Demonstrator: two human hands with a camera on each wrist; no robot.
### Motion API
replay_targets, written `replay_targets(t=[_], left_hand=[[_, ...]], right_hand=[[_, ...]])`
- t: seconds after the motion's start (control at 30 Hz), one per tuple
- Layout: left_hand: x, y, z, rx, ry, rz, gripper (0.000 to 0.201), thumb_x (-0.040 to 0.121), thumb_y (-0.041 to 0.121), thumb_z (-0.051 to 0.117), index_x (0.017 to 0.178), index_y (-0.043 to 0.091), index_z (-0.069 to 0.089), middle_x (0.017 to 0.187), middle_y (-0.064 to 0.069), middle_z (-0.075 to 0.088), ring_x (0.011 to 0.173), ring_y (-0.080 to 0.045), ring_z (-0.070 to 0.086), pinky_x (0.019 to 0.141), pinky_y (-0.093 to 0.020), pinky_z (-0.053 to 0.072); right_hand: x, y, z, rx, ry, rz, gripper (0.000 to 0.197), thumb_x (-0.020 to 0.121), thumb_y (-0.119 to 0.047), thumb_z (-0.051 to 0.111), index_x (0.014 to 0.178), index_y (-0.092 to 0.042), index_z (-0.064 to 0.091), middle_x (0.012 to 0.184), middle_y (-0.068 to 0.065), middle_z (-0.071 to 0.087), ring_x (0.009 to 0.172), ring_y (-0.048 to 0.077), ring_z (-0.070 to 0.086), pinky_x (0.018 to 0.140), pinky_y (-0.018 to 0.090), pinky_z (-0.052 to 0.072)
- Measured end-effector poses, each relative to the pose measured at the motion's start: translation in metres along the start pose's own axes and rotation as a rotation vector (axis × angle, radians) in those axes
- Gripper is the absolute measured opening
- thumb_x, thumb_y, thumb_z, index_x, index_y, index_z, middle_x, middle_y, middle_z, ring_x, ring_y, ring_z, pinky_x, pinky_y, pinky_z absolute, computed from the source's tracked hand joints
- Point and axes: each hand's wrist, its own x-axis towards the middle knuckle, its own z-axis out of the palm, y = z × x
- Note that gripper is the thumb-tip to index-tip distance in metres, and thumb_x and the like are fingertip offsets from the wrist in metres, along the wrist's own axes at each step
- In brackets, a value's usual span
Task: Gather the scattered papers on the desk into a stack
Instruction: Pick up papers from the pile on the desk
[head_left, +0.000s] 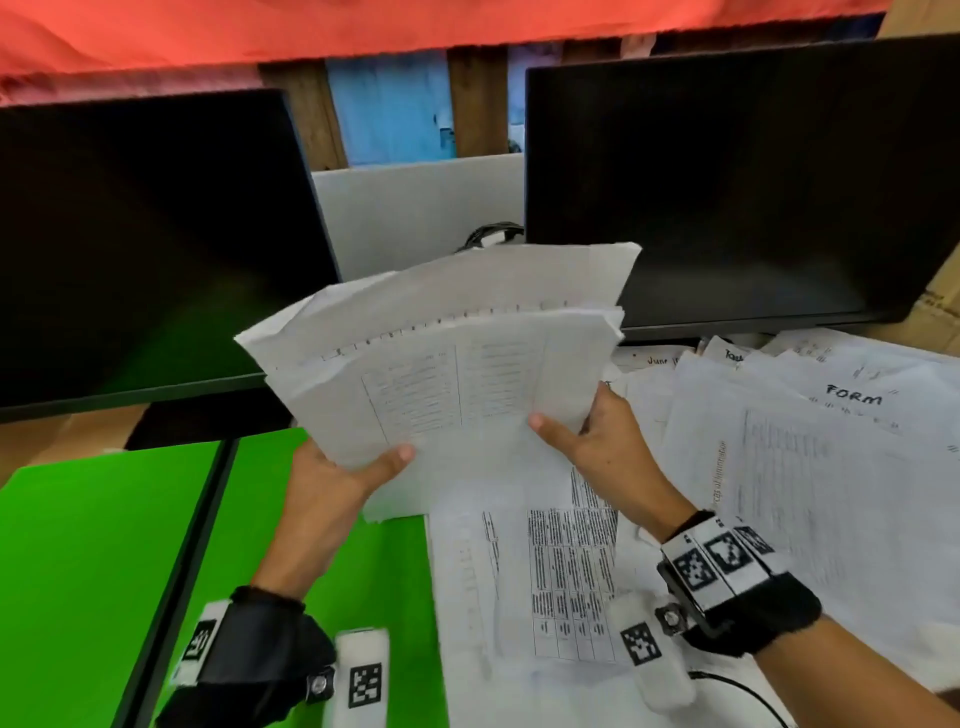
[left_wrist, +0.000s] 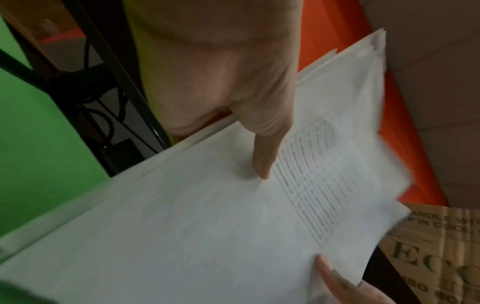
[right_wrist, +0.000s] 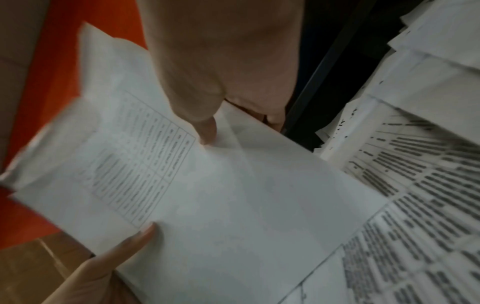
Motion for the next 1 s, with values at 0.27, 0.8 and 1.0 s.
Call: replay_targets(t=[0.27,0.8,1.0], left_hand=[[0.005,-0.006,-0.006,0.007,-0.005,0.028,0.03,0.083,0.002,0.071,0.105,0.021,0.067,0.094,0.021,0.075,0.094,-0.003,0.07,0.073,-0.014,0.054],[0.009,-0.002,-0.012,0.079,0.109,0.128,0.024,0.09,0.004,0.064,0.101,0.025,0.063,0.078,0.041,0.065,0.078,0.018,0.063,0.072,-0.002,0.049],[0.004,-0.005,-0.014,0.111,0.087,0.128,0.02,0.09,0.004,0.064,0.105,0.017,0.063,0.077,0.04,0.066,0.077,0.018,0.063,0.071,-0.002,0.049]], right_hand=[[0.002,-0.009,0.011,-0.031,-0.034,-0.028,0.03,0.095,-0.016,0.058,0.125,-0.017,0.055,0.118,-0.007,0.064,0.106,0.002,0.062,0.084,0.015,0.052],[-0.027,0.064,-0.203,-1.295,0.337,1.039,0.093,0.073,-0.073,0.057,0.134,-0.007,0.033,0.128,0.026,0.044,0.119,0.041,0.047,0.096,0.047,0.042],[-0.019,0.062,-0.21,-1.075,0.422,0.973,0.074,0.079,-0.032,0.076,0.129,0.009,0.042,0.127,0.024,0.052,0.118,0.038,0.052,0.094,0.043,0.046]])
